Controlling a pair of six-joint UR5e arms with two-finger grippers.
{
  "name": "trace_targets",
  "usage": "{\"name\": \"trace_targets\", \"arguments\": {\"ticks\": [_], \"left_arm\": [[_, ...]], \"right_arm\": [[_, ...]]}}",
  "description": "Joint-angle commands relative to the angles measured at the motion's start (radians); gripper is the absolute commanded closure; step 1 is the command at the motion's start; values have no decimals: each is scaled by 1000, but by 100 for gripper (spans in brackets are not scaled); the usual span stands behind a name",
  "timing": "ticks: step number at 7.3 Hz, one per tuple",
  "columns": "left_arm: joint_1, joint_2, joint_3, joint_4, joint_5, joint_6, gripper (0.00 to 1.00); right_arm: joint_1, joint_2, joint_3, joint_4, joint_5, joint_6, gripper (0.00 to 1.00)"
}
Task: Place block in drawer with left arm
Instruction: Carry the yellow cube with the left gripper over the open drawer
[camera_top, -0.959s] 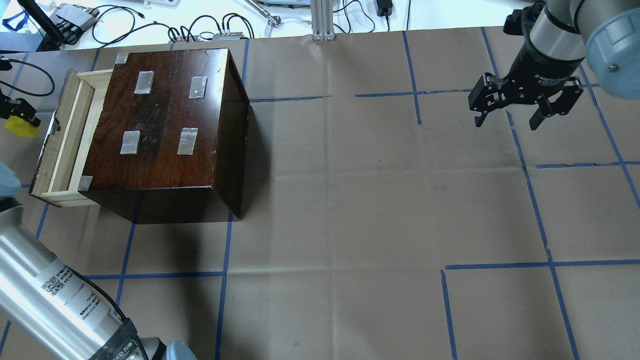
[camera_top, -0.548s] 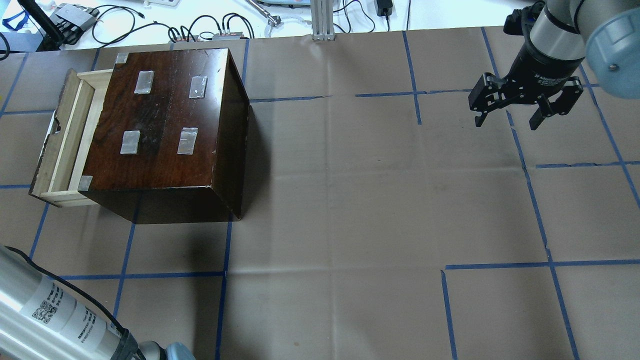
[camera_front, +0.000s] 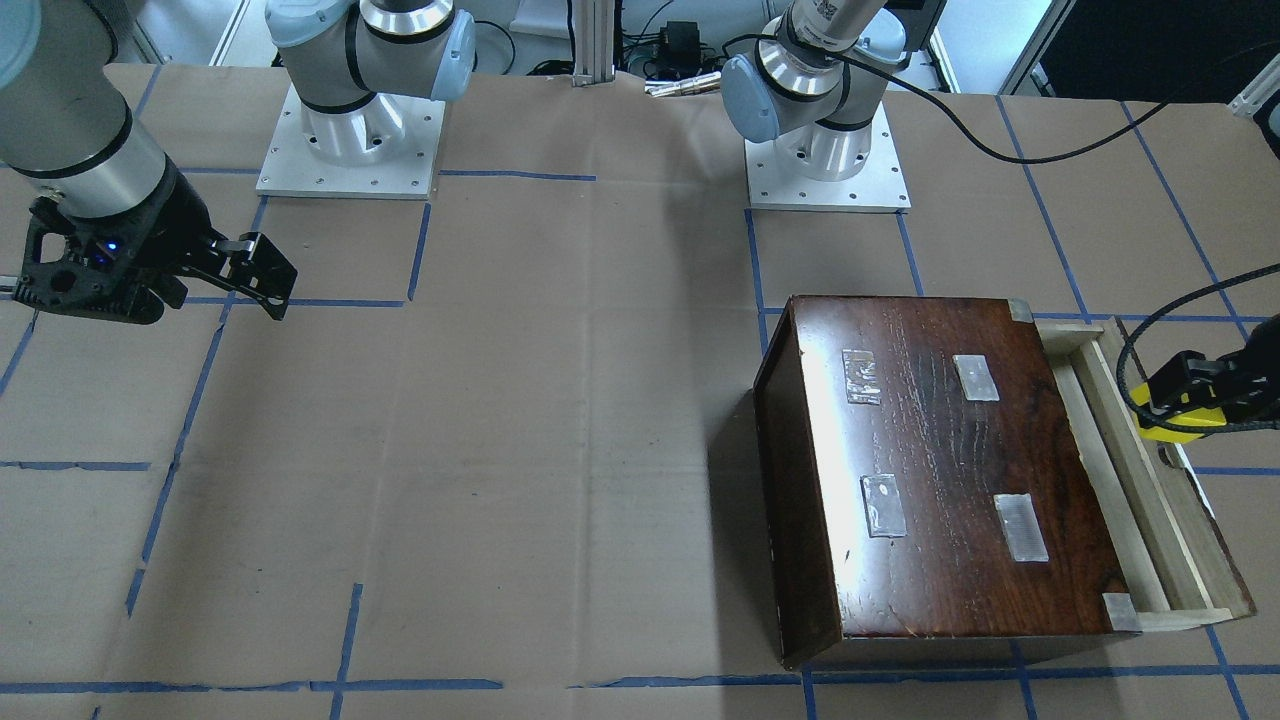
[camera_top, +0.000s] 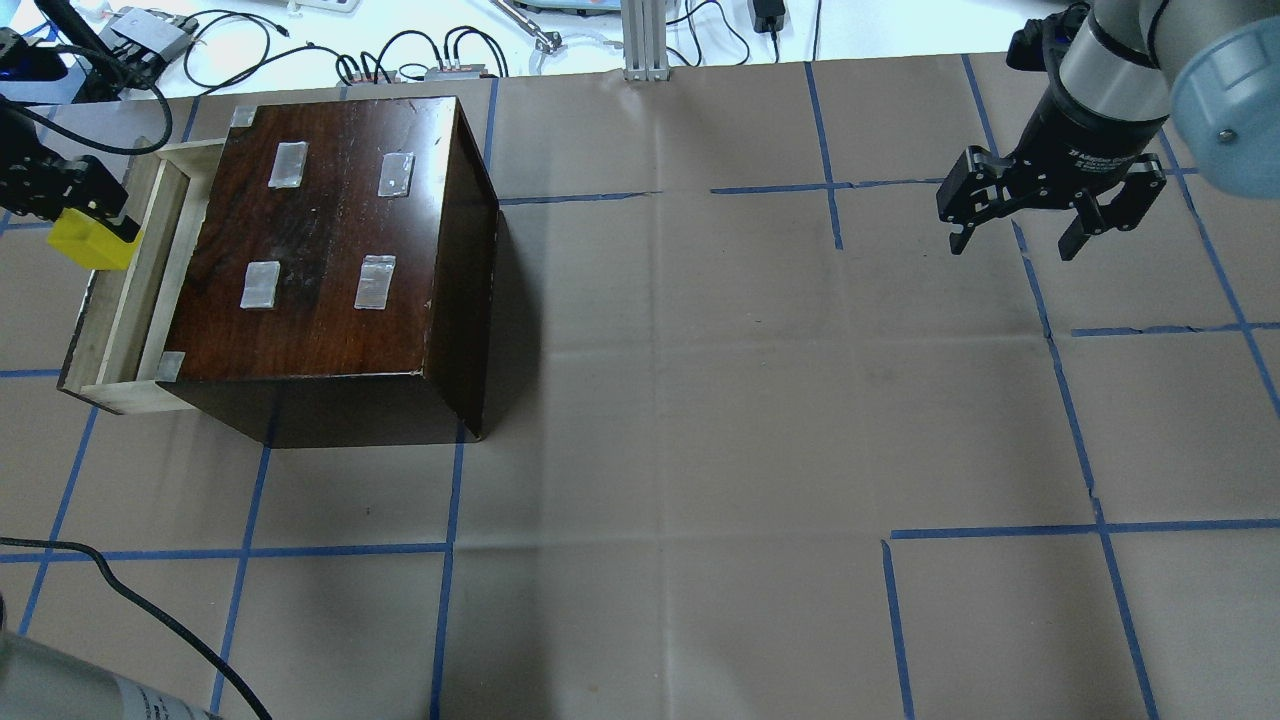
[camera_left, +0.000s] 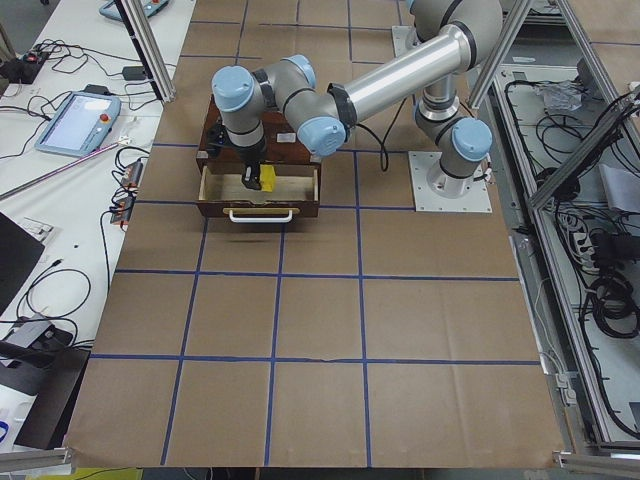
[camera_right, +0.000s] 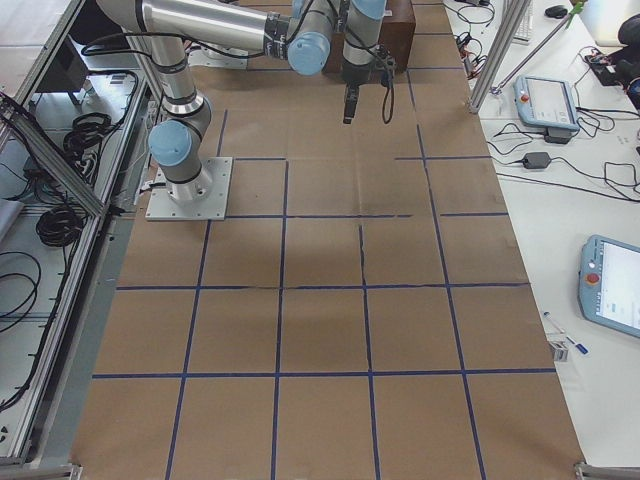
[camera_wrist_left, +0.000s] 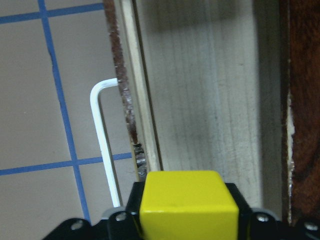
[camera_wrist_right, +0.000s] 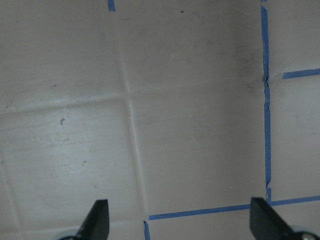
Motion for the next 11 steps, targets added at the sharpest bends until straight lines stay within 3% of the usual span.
{"name": "trace_targets", "arguments": {"ticks": [1, 6, 7, 9, 10, 11], "left_arm": [[-6, -19, -26, 21, 0, -7, 100], [-24, -53, -26, 28, 8, -16, 96], [-24, -55, -28, 28, 9, -18, 87], [-27, -52, -29, 28, 9, -17, 49], [-27, -52, -29, 28, 8, -18, 34], [-27, -50, -28, 27, 8, -18, 29]], "right_arm": [[0, 0, 0, 0, 0, 0, 0], [0, 0, 0, 0, 0, 1, 0], [0, 2, 0, 0, 0, 0, 0], [0, 0, 0, 0, 0, 1, 0], [0, 0, -1, 0, 0, 0, 0], [0, 0, -1, 0, 0, 1, 0]]}}
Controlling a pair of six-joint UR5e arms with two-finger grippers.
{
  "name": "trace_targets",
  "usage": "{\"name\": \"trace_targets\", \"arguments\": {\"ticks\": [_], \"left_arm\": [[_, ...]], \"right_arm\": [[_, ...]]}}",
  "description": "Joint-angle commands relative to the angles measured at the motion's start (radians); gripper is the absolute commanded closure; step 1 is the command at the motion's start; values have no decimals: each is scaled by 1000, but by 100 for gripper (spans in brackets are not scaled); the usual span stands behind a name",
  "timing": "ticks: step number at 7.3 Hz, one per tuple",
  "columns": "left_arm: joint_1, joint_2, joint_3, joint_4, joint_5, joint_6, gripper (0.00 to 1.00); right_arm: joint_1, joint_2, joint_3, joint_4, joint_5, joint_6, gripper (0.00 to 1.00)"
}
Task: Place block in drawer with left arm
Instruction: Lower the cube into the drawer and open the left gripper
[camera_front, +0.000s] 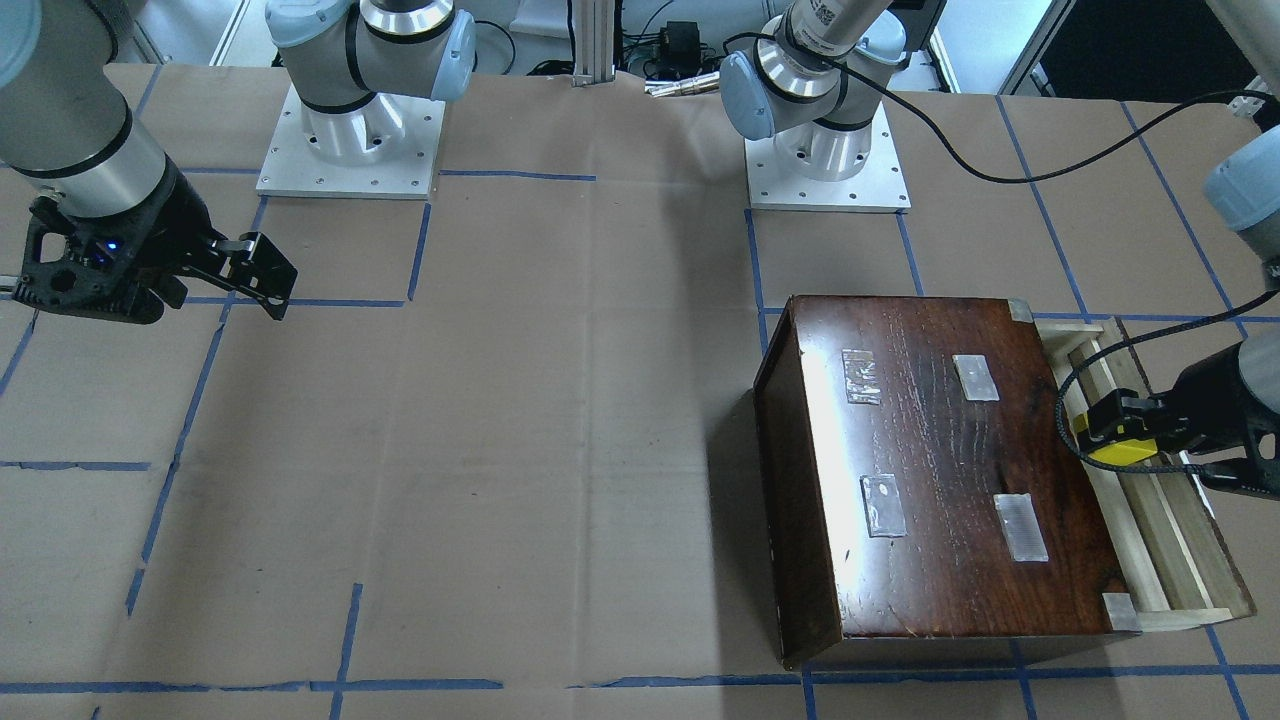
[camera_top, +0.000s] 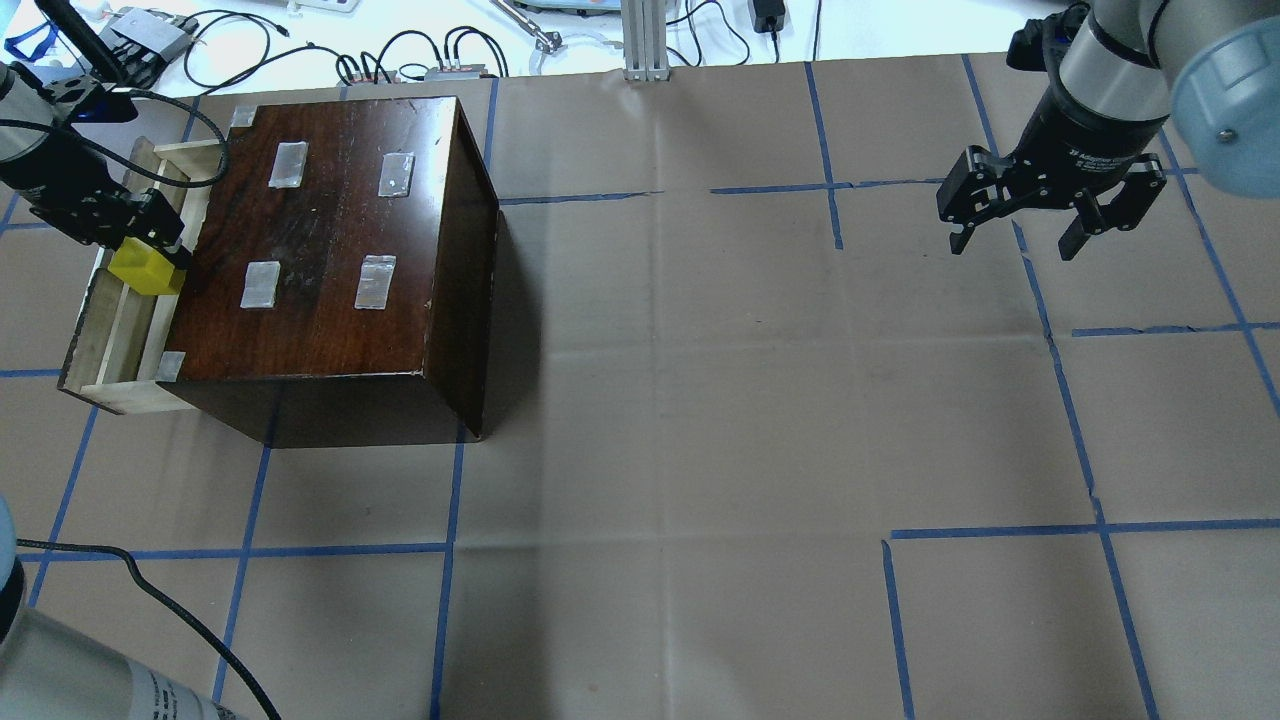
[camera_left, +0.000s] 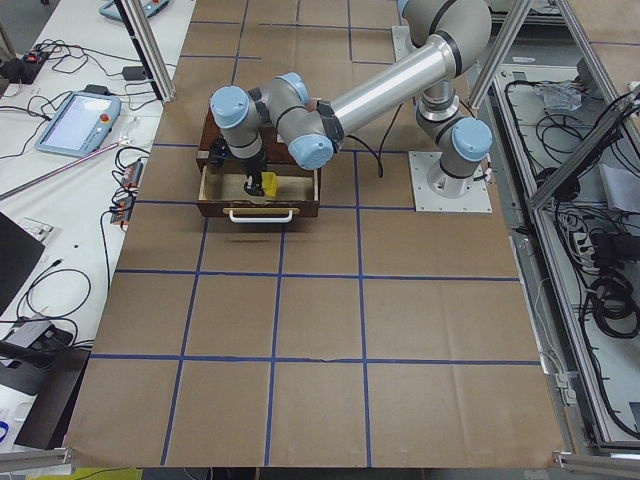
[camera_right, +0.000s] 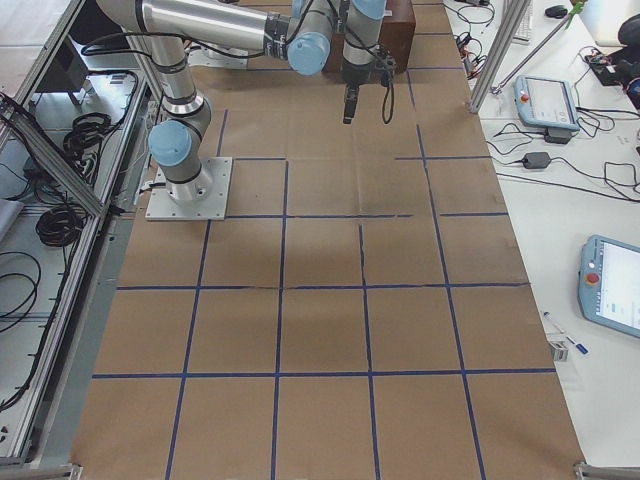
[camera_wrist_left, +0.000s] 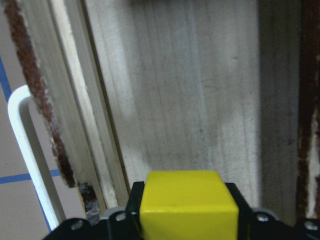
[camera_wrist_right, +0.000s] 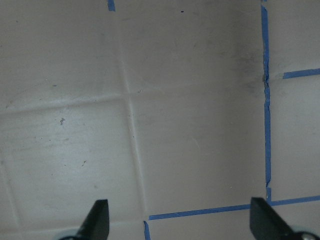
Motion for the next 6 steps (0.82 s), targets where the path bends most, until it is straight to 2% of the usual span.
{"name": "trace_targets", "arguments": {"ticks": [1, 4, 6], "left_arm": [[-2, 3, 0, -1, 4, 1, 28], [-3, 30, 22, -10, 6, 1, 25], [-16, 127, 3, -17, 3, -43, 13]], "right_arm": [[0, 0, 1, 0, 0, -1, 0], [0, 0, 1, 0, 0, -1, 0], [0, 0, 1, 0, 0, -1, 0]]}}
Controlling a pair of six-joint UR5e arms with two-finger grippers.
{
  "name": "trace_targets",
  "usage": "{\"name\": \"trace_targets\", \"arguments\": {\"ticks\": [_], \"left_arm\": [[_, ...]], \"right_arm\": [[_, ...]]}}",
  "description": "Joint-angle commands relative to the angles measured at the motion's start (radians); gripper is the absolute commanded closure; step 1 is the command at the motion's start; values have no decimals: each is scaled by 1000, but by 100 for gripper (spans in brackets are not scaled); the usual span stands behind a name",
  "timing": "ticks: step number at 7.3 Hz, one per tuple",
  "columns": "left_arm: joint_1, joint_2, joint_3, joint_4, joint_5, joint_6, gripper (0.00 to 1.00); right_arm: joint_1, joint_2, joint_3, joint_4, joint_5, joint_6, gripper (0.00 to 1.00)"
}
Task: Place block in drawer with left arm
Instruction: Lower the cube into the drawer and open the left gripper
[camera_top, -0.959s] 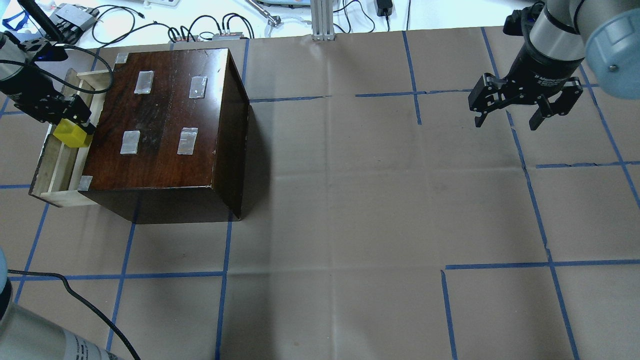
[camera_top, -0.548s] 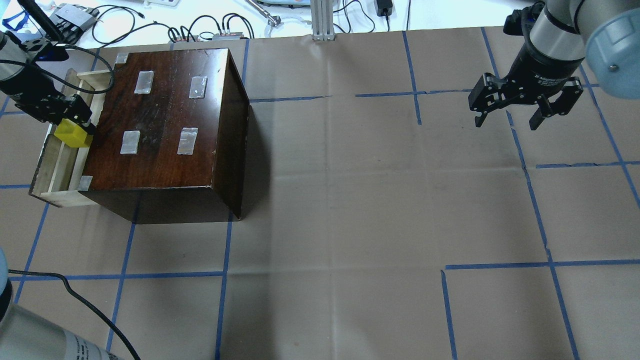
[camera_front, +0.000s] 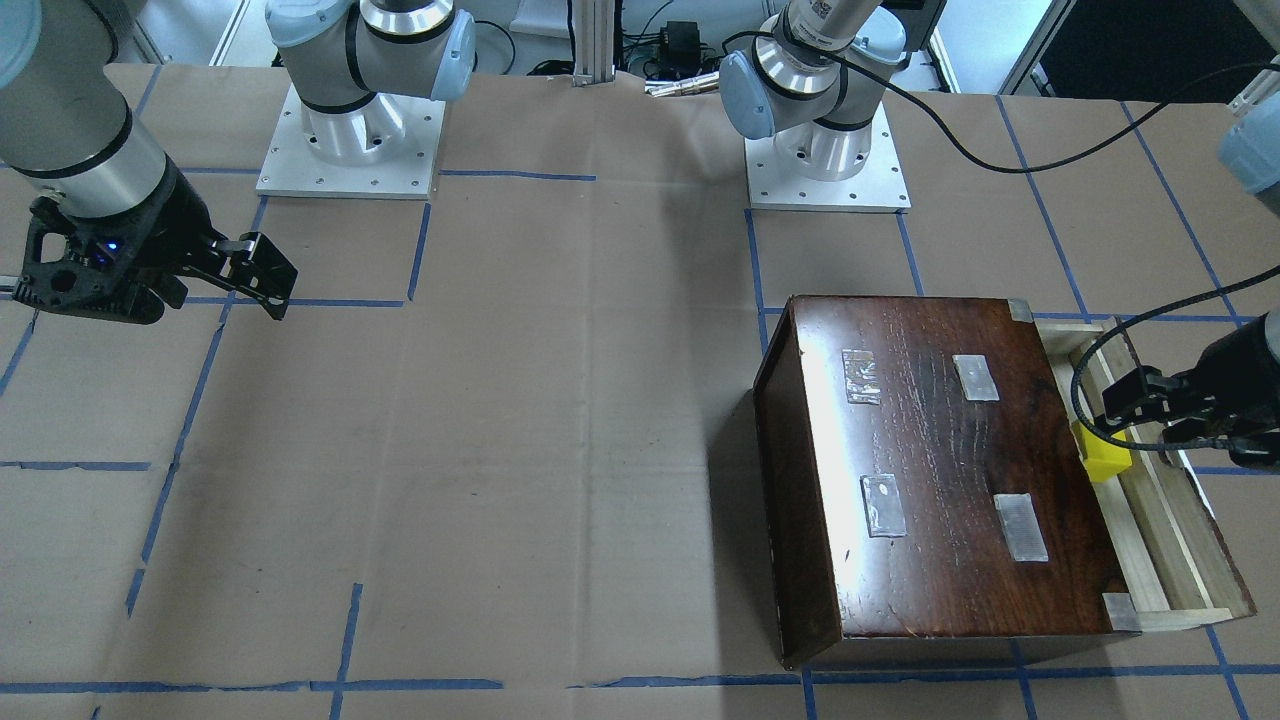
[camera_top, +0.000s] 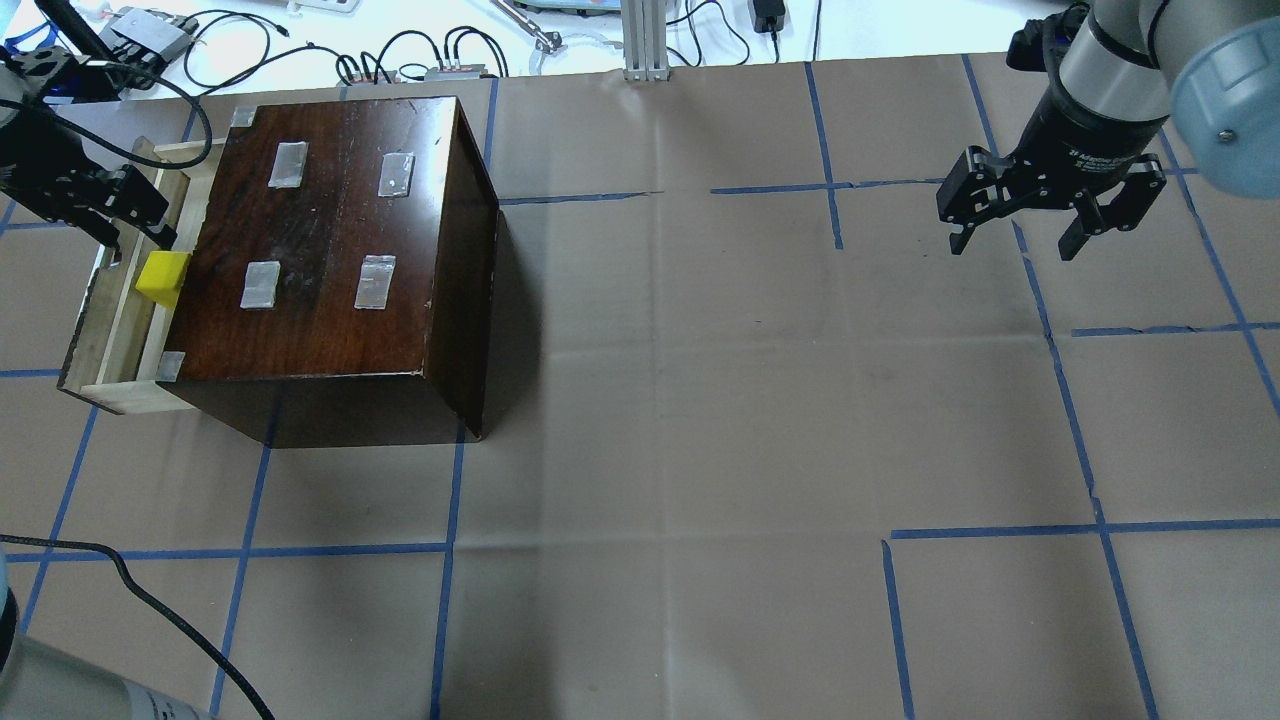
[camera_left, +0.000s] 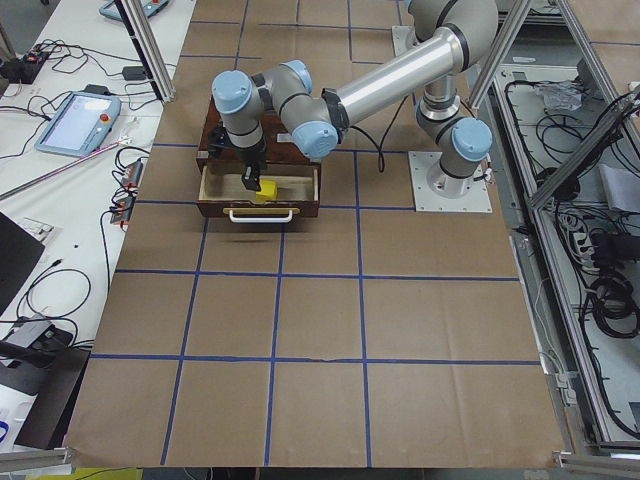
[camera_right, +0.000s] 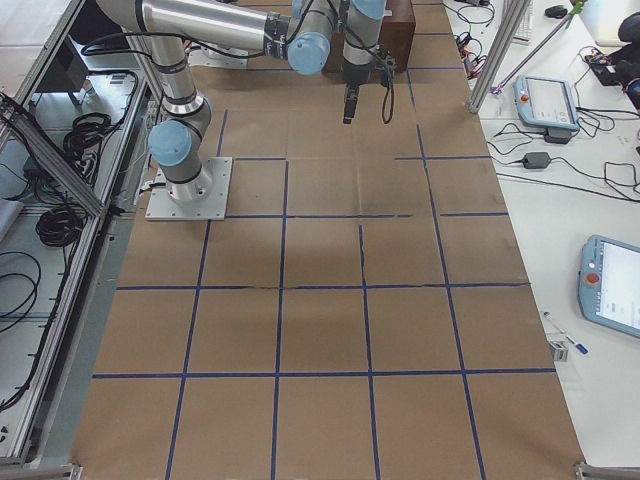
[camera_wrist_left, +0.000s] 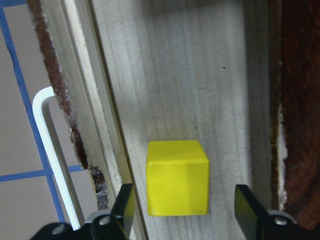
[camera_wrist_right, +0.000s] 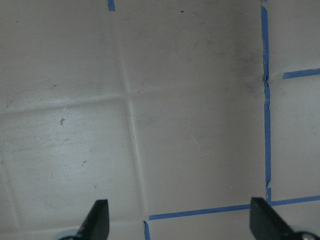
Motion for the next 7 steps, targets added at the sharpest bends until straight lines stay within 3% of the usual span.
{"name": "trace_targets", "arguments": {"ticks": [1, 4, 7], "left_arm": [[-55, 113, -39, -5, -10, -112, 2], [-277, 290, -176, -8, 1, -398, 1], [-502, 338, -252, -6, 71, -669, 1]], "right_arm": [[0, 0, 0, 0, 0, 1, 0], [0, 0, 0, 0, 0, 1, 0], [0, 0, -1, 0, 0, 1, 0]]}}
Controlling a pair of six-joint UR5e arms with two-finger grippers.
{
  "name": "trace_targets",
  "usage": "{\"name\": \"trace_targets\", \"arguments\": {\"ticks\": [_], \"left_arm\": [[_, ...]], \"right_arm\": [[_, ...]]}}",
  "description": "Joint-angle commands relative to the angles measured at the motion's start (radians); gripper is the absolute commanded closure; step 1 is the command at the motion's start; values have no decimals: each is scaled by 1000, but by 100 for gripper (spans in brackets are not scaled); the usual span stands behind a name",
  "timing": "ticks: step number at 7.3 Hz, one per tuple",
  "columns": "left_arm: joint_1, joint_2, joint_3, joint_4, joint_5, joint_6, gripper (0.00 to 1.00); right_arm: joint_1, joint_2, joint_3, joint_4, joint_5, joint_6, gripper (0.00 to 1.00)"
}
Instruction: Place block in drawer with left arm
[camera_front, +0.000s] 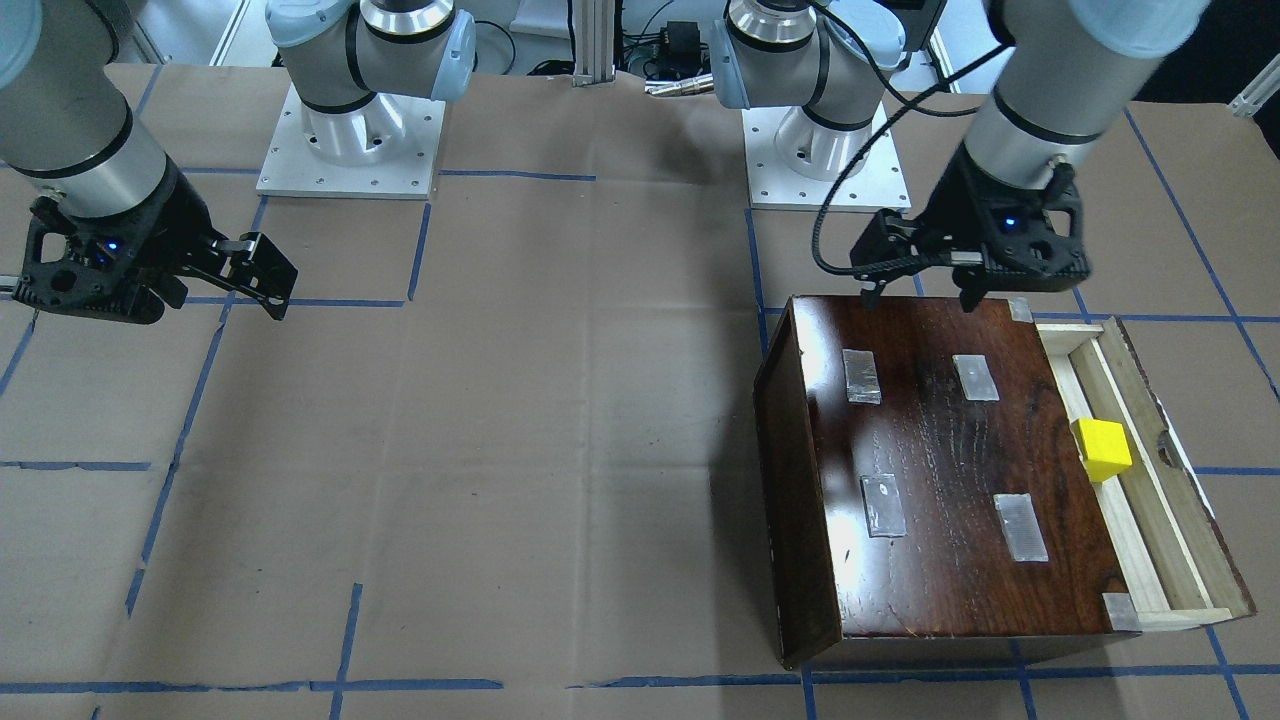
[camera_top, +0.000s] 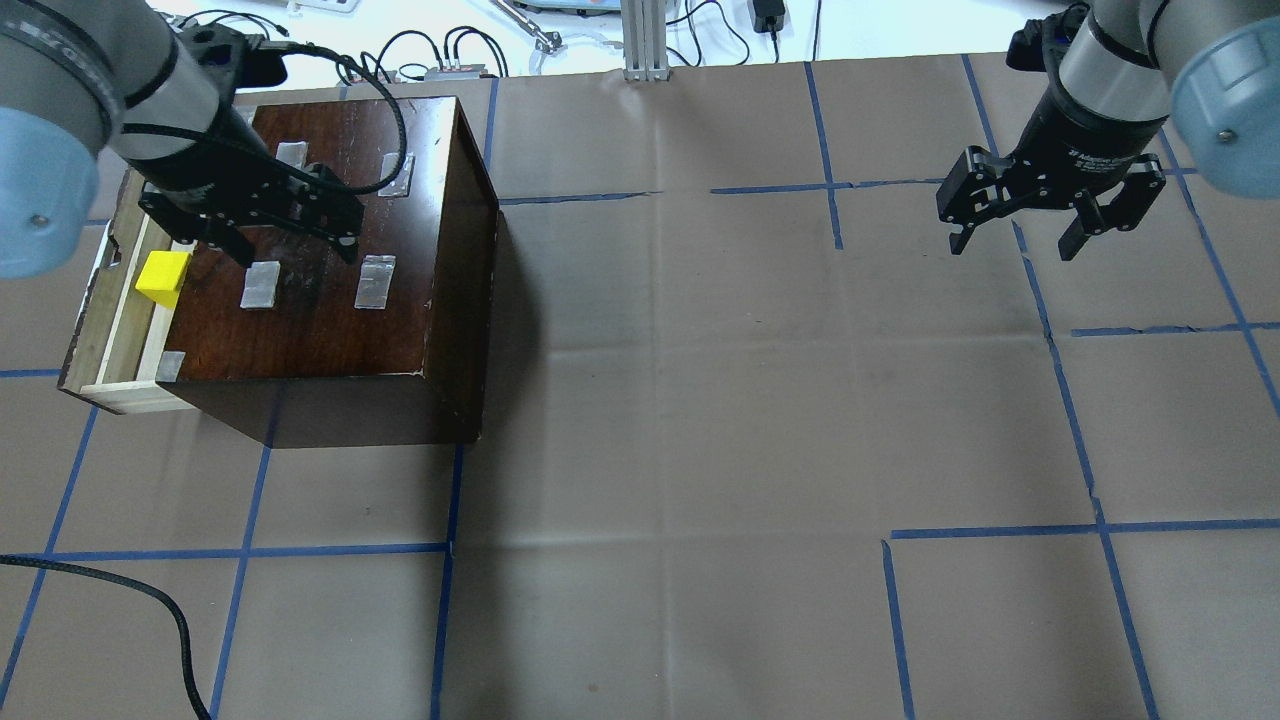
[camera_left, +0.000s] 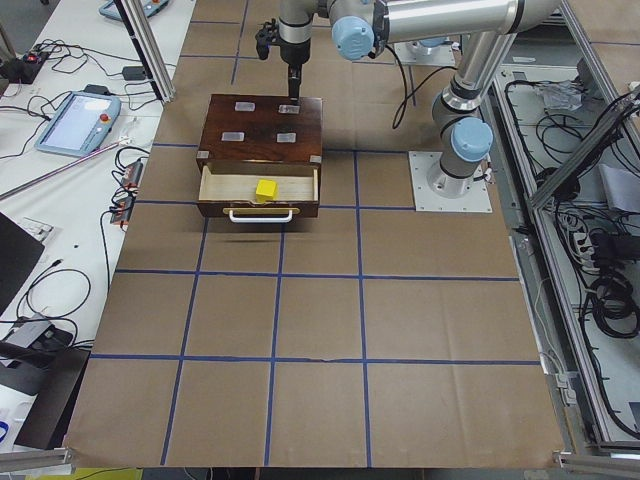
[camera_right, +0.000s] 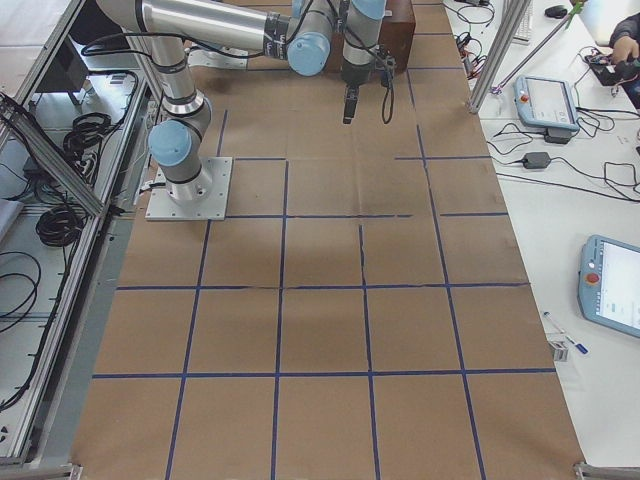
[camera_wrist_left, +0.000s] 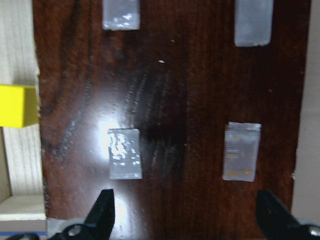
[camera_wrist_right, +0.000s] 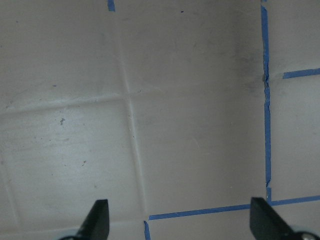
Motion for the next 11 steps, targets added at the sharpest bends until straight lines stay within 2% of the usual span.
{"name": "trace_targets", "arguments": {"ticks": [1, 6, 7, 11], "left_arm": [[-101, 5, 5, 1, 22, -118, 1], [-97, -1, 57, -74, 10, -103, 1], [-97, -4, 65, -76, -18, -104, 1], [-95, -9, 62, -70, -10, -104, 1]], "right_arm": [[0, 0, 0, 0, 0, 0, 0], [0, 0, 0, 0, 0, -2, 0], [0, 2, 0, 0, 0, 0, 0], [0, 0, 0, 0, 0, 0, 0]]}}
